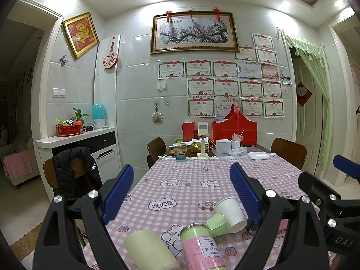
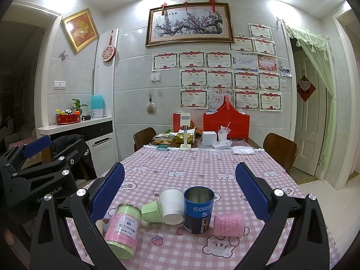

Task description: Flip cup upside down

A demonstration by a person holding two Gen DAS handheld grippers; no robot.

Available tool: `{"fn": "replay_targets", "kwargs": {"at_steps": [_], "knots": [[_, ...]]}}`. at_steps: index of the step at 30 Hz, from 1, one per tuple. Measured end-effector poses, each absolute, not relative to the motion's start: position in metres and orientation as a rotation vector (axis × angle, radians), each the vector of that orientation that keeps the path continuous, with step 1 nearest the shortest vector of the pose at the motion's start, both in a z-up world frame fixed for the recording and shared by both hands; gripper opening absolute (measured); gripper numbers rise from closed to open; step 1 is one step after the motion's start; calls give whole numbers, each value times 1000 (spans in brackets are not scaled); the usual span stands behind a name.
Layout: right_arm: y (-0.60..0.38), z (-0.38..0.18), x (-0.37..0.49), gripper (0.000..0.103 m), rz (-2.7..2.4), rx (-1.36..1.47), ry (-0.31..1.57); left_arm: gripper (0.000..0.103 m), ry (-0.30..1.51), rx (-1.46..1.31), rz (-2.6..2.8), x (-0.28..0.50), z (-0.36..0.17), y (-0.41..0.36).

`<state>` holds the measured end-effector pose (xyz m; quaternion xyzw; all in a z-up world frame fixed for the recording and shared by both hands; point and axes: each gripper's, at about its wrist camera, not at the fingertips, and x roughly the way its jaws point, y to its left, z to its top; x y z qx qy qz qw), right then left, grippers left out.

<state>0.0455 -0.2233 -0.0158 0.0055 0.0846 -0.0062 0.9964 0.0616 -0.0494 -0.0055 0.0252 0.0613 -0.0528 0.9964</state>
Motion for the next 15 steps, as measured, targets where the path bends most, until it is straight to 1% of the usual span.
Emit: {"fn": "replay_targets", "kwargs": {"at_steps": [15], "knots": [[-222, -15, 44, 95, -12, 9, 165, 86, 118, 52, -109, 60, -4, -50]]}}
